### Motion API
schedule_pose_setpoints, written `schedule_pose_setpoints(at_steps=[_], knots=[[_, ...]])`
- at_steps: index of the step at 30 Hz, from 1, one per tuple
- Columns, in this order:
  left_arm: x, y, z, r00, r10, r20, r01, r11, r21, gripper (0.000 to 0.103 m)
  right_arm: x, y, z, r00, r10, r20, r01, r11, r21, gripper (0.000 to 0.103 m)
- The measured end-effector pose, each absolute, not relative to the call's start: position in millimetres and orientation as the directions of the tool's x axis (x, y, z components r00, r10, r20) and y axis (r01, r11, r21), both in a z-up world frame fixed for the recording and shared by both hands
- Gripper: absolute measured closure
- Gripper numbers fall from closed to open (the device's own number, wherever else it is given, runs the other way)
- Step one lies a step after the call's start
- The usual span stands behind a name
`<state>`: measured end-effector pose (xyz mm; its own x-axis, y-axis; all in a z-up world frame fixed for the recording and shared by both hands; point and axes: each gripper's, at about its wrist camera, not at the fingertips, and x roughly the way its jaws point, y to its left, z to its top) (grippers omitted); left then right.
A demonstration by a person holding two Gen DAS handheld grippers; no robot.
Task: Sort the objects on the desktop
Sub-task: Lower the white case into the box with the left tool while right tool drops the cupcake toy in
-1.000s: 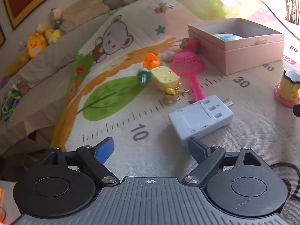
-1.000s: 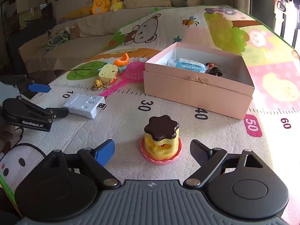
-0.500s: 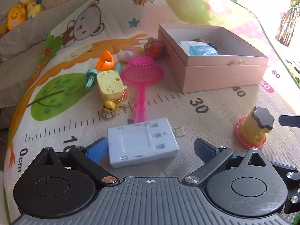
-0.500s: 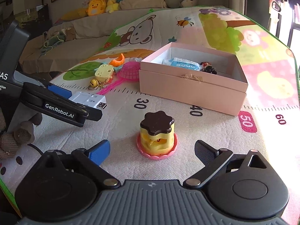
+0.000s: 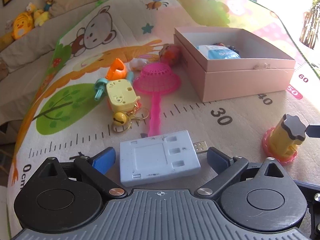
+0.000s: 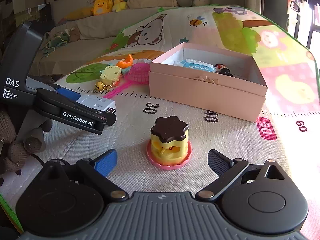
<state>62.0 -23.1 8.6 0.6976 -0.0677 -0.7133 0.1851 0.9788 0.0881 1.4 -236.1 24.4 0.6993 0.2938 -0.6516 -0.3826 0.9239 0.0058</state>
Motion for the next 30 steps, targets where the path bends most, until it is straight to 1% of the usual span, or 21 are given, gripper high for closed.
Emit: schedule_pose_setpoints(at_steps=[4,6,8,9,10,11,13,15,17,19,21,22,24,26,28,29,30], knots=[[56.4,-21.6,14.9,0.723,-0.072,-0.687,0.187,0.978,0.093,0.007,6.6,-234.6,26.5,0.71,0.286,-0.643,-0.37,0.929,0.005,0.007],[48.0,-21.6,19.9,0.737,-0.083,-0.671,0.204,0.974,0.103,0.007,13.3,-233.4,26.2,0.703,0.283,-0.652,-0.367,0.93,0.009,0.017],[38.0,-20.6,25.0,0.745,-0.095,-0.661,0.225,0.967,0.115,0.007,19.7,-232.0,25.6,0.697,0.287,-0.658,-0.367,0.93,0.017,0.035],[33.6,-19.6,27.4,0.745,-0.1,-0.659,0.234,0.965,0.118,0.007,22.5,-231.0,25.7,0.695,0.283,-0.661,-0.365,0.931,0.016,0.04],[29.4,-18.1,30.4,0.745,-0.107,-0.659,0.242,0.963,0.118,0.007,24.6,-230.2,27.2,0.69,0.276,-0.67,-0.368,0.93,0.005,0.057],[24.3,-15.4,36.0,0.743,-0.123,-0.658,0.254,0.961,0.107,0.007,25.0,-231.3,30.2,0.684,0.279,-0.674,-0.372,0.928,0.007,0.059],[16.8,-11.5,51.2,0.746,-0.166,-0.645,0.286,0.955,0.084,0.007,20.9,-240.0,46.0,0.677,0.308,-0.669,-0.393,0.919,0.025,0.059],[9.9,-11.4,74.4,0.767,-0.211,-0.606,0.324,0.942,0.082,0.007,14.7,-251.7,72.1,0.681,0.344,-0.646,-0.418,0.907,0.042,0.06],[8.7,-17.9,104.8,0.803,-0.261,-0.536,0.363,0.927,0.093,0.007,7.3,-268.1,113.8,0.729,0.37,-0.576,-0.429,0.903,0.038,0.06],[15.7,-29.9,130.1,0.832,-0.305,-0.464,0.395,0.912,0.109,0.007,7.3,-286.8,163.4,0.807,0.351,-0.475,-0.391,0.92,0.015,0.06],[29.0,-48.4,145.3,0.846,-0.347,-0.405,0.428,0.894,0.13,0.007,15.6,-299.7,194.8,0.853,0.332,-0.402,-0.36,0.933,0.005,0.06],[39.0,-60.2,149.0,0.85,-0.361,-0.384,0.44,0.887,0.14,0.007,23.1,-305.3,207.0,0.882,0.297,-0.365,-0.325,0.945,-0.017,0.06],[64.6,-83.6,148.4,0.839,-0.392,-0.377,0.466,0.876,0.128,0.007,38.0,-311.4,217.2,0.916,0.228,-0.331,-0.258,0.965,-0.049,0.059],[94.7,-106.6,140.5,0.814,-0.44,-0.38,0.505,0.859,0.085,0.007,60.5,-320.5,220.1,0.923,0.194,-0.332,-0.218,0.975,-0.037,0.059],[123.8,-128.2,126.5,0.776,-0.462,-0.429,0.535,0.843,0.058,0.006,76.4,-326.4,217.1,0.922,0.175,-0.347,-0.194,0.981,-0.022,0.059],[140.5,-138.1,114.6,0.757,-0.447,-0.477,0.531,0.846,0.049,0.006,86.1,-330.0,212.5,0.919,0.161,-0.361,-0.177,0.984,-0.011,0.059],[147.8,-141.4,105.5,0.749,-0.43,-0.505,0.519,0.854,0.042,0.006,91.0,-332.8,209.2,0.916,0.151,-0.371,-0.165,0.986,-0.006,0.059]])
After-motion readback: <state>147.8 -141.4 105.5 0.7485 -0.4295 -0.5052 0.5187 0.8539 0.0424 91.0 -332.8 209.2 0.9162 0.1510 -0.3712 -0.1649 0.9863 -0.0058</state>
